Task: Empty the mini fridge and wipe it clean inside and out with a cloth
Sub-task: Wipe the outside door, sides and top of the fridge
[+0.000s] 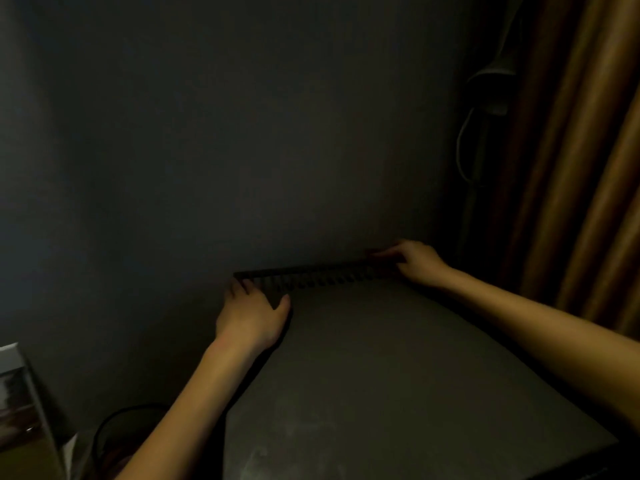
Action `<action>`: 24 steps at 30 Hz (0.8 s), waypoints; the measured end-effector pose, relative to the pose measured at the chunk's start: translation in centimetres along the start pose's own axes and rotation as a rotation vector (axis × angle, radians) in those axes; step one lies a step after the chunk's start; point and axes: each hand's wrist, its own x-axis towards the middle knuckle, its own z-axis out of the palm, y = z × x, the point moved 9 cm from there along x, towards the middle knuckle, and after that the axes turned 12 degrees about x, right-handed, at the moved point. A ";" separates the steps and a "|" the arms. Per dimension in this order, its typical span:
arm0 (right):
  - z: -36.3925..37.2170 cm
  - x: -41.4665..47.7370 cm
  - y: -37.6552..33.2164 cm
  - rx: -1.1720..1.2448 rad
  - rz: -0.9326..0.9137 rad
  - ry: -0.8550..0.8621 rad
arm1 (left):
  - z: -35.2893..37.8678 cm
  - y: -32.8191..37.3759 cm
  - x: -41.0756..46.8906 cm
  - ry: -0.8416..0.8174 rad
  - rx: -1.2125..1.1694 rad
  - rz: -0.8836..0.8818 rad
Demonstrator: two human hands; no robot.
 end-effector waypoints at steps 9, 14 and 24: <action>10.4 3.8 -14.1 0.220 -0.176 -0.226 | -0.8 -0.6 -0.9 -0.024 -0.127 -0.056; 11.2 0.9 -19.1 0.342 -0.393 -0.266 | -0.7 -1.0 -1.3 -0.038 -0.133 -0.122; 9.1 3.8 -14.1 0.287 -0.293 -0.161 | -1.0 -0.7 -1.9 -0.077 -0.110 -0.098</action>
